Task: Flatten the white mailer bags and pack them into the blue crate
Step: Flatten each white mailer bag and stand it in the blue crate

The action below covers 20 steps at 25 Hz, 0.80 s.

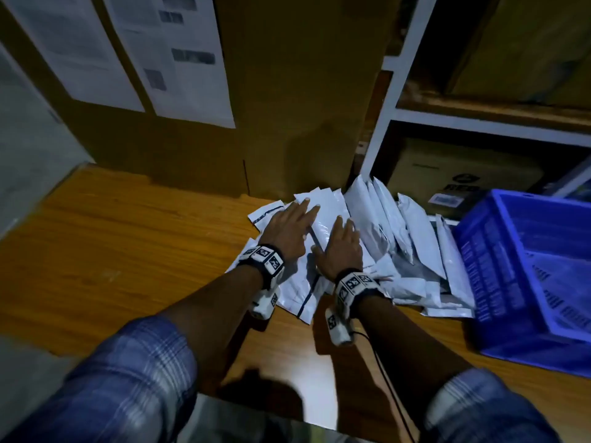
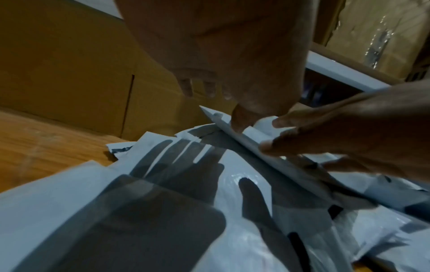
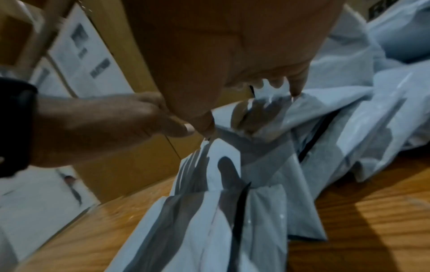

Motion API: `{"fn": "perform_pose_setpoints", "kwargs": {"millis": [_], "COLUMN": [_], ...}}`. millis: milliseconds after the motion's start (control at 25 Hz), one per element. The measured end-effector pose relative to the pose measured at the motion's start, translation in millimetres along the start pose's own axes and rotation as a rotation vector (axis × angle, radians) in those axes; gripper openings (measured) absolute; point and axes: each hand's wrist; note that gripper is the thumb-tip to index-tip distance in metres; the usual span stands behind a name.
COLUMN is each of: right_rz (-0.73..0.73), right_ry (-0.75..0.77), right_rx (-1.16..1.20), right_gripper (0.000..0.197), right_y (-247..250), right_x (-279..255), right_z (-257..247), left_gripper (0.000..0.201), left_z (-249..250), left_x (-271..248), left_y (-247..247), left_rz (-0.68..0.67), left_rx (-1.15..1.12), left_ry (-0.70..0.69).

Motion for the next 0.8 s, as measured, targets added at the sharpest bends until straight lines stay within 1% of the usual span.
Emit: {"fn": "perform_pose_setpoints", "kwargs": {"millis": [80, 160, 240, 360, 440, 560, 640, 720, 800], "right_rz": [-0.007, -0.001, 0.01, 0.089, 0.109, 0.094, 0.044, 0.016, -0.014], "right_ry": [-0.106, -0.113, -0.046, 0.093, 0.18, 0.233, 0.232, 0.247, 0.242], "right_rx": [0.043, -0.015, -0.07, -0.175, -0.253, -0.303, -0.282, -0.23, -0.188], "right_gripper": [0.091, 0.089, 0.085, 0.068, 0.065, 0.066, 0.066, 0.068, 0.07], "right_y": [2.4, 6.0, 7.3, 13.0, 19.9, 28.6, 27.9, 19.9, 5.5], "right_x": [3.7, 4.3, 4.5, -7.4, -28.9, -71.5, -104.7, -137.4, -169.0], "right_z": [-4.2, -1.8, 6.1, 24.0, 39.6, 70.1, 101.1, 129.5, 153.7], "left_gripper": [0.078, 0.08, 0.084, 0.095, 0.094, 0.077, 0.068, 0.067, 0.068], "left_z": [-1.8, 0.6, 1.2, 5.4, 16.9, 40.5, 65.5, 92.6, 124.6], "left_x": [8.2, 13.8, 18.8, 19.0, 12.7, -9.9, -37.3, -68.5, -97.6], "left_y": [3.2, 4.5, 2.5, 1.8, 6.2, 4.4, -12.8, -35.9, -57.3], "left_rz": [-0.011, -0.02, -0.037, -0.05, -0.103, -0.127, -0.09, -0.054, -0.079], "left_rx": [0.04, 0.111, 0.178, 0.263, 0.293, 0.25, 0.172, 0.085, 0.035], "left_ry": [-0.007, -0.032, -0.054, -0.069, -0.084, -0.162, -0.232, -0.279, -0.281]}}
Point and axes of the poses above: each hand's wrist, its own x-axis towards the middle knuckle, its own y-axis out of the back of the hand, z = x × y, and after that the axes turned 9 degrees about -z, right-handed
